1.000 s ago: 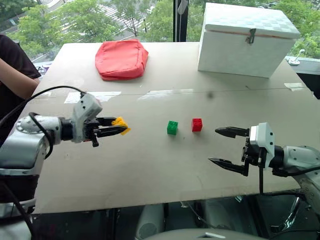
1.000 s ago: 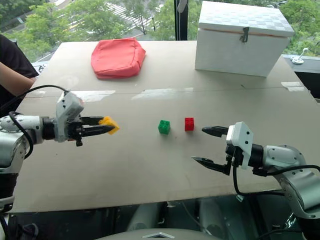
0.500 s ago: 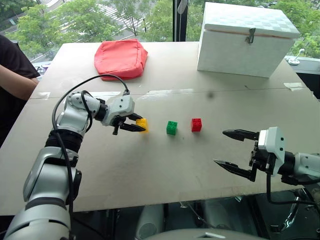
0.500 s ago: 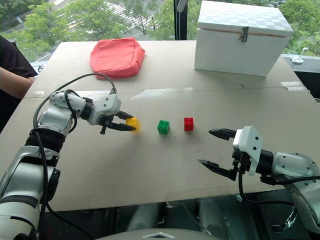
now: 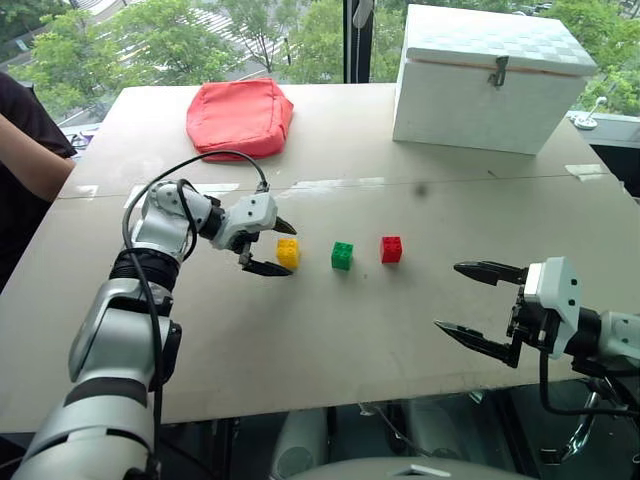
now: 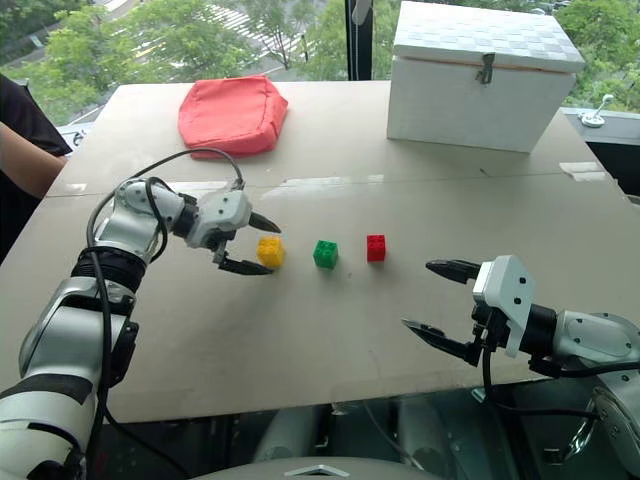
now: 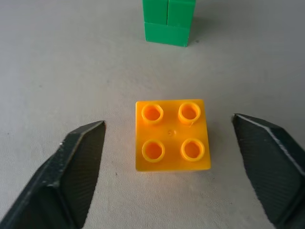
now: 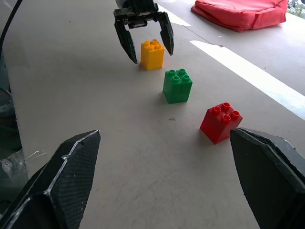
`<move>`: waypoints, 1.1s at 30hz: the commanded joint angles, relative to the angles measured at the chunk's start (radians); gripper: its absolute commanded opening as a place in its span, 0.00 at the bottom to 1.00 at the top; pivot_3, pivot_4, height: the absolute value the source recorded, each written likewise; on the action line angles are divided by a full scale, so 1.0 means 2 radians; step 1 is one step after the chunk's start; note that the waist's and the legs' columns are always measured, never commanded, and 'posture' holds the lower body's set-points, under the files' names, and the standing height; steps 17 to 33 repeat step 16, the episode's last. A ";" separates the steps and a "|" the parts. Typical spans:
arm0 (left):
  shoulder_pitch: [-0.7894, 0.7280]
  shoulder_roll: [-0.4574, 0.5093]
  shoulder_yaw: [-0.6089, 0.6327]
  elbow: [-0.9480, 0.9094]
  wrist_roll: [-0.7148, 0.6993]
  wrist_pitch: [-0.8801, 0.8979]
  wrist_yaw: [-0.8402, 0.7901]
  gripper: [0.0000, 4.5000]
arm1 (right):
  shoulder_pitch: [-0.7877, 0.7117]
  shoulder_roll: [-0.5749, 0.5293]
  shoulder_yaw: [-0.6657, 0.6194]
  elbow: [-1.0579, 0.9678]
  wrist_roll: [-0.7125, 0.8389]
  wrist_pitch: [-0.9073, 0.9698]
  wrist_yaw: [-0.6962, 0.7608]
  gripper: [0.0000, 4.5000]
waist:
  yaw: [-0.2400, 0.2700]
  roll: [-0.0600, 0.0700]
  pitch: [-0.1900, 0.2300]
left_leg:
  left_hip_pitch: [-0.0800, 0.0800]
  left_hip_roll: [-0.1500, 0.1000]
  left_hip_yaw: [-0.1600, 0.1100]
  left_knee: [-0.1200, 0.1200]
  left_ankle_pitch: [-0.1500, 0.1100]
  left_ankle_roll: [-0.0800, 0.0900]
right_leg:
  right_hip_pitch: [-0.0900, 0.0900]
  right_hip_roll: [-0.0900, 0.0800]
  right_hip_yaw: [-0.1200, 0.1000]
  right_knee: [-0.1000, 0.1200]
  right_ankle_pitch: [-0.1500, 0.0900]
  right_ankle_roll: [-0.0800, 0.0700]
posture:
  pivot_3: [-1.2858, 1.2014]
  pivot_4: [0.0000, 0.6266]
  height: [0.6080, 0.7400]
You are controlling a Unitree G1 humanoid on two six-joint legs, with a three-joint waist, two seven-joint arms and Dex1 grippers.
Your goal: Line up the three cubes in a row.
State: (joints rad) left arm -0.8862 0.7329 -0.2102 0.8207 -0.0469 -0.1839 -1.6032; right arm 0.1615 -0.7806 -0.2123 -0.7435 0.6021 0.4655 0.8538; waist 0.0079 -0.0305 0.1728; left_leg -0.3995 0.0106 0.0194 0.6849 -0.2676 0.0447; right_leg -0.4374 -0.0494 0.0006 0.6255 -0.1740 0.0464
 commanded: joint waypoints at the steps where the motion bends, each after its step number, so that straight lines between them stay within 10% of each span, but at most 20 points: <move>1: 0.066 0.054 0.066 -0.138 -0.064 0.098 0.008 0.99 | 0.004 -0.007 -0.026 -0.004 0.006 -0.008 0.003 1.00 | -0.004 0.000 0.000 | 0.000 0.000 0.000 0.000 0.000 0.000 | 0.000 0.000 0.000 0.000 0.000 0.000 | 0.52 0.24 1.00; 7: 0.340 0.080 0.255 -0.489 -0.174 0.352 0.165 0.99 | 0.036 -0.011 -0.068 0.025 -0.004 -0.019 0.018 1.00 | -0.010 0.001 0.000 | 0.000 0.001 0.000 -0.001 0.000 0.000 | 0.000 -0.001 0.001 0.000 0.000 -0.001 | 0.52 0.24 1.00; 14: 0.632 -0.033 0.425 -0.694 -0.227 0.425 0.276 0.99 | 0.071 -0.016 -0.091 0.091 -0.015 -0.041 0.058 1.00 | -0.006 0.000 0.000 | 0.002 0.001 0.000 -0.001 0.000 0.000 | 0.001 -0.003 -0.001 -0.001 -0.001 -0.001 | 0.52 0.24 1.00; 33: 0.664 -0.048 0.447 -0.696 -0.238 0.417 0.282 0.99 | 0.091 -0.017 -0.100 0.107 -0.024 -0.056 0.073 1.00 | -0.004 0.000 0.000 | 0.004 0.001 -0.001 -0.001 0.000 0.000 | 0.003 -0.002 -0.001 -0.001 -0.001 -0.001 | 0.52 0.24 1.00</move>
